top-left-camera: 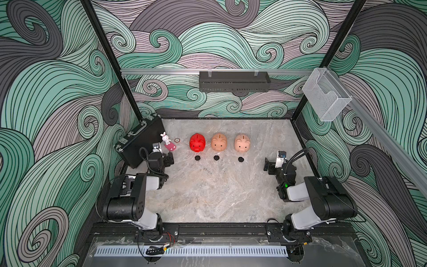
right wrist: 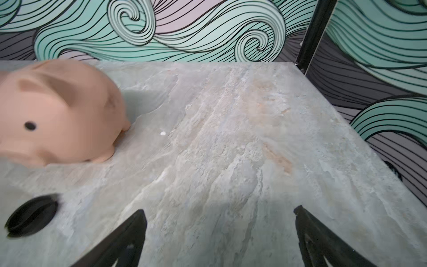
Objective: Open piggy banks
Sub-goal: Reset both arms
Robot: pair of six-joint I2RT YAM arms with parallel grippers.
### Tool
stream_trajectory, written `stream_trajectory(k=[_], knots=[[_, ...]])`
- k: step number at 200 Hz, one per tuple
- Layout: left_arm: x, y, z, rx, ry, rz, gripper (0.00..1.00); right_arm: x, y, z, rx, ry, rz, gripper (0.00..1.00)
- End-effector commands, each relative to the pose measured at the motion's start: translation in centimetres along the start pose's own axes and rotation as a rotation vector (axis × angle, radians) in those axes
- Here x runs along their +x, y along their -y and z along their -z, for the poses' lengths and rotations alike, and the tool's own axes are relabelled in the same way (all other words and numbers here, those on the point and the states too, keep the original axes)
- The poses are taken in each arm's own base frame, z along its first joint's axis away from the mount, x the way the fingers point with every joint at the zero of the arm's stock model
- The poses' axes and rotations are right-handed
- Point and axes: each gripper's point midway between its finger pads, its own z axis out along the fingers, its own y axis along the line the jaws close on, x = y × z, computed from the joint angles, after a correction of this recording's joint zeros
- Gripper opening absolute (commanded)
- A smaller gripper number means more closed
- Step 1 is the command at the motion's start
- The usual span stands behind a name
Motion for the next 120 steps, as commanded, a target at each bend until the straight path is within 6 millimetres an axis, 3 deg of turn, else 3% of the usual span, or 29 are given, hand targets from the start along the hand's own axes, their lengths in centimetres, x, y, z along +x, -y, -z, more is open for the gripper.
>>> stream_trajectory(k=[1, 120], knots=[[1.08, -0.21, -0.08, -0.022, -0.045, -0.007, 0.99, -1.58, 0.67, -1.98, 0.058, -0.037, -0.013, 0.99], [1.05, -0.21, -0.2, -0.019, -0.052, -0.007, 0.99, -1.64, 0.0, -1.82, 0.024, -0.035, 0.004, 0.99]])
